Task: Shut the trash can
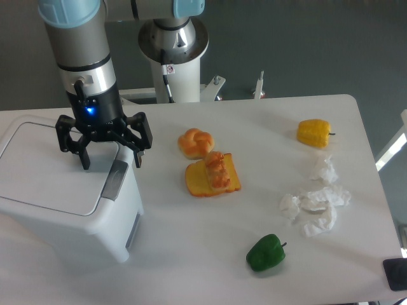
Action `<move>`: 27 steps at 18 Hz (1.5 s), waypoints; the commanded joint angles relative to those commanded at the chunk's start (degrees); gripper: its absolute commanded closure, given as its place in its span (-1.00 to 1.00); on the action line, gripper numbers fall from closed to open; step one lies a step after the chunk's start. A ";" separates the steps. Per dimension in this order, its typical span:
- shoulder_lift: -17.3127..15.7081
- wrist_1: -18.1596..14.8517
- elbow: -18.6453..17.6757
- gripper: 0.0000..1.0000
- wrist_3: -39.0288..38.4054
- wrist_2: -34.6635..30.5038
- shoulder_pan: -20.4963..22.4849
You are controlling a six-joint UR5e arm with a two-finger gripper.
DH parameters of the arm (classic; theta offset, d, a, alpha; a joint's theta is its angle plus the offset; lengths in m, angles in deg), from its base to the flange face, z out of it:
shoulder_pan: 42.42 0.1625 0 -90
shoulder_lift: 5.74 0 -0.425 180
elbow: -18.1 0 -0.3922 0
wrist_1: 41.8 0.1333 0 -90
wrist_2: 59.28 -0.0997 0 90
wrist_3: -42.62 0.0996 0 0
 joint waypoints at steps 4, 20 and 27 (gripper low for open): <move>0.17 0.44 0.53 -1.00 -0.44 0.18 0.27; 2.20 1.94 2.55 -1.00 -0.97 0.09 0.44; -0.44 1.94 3.43 -1.00 1.22 0.44 6.05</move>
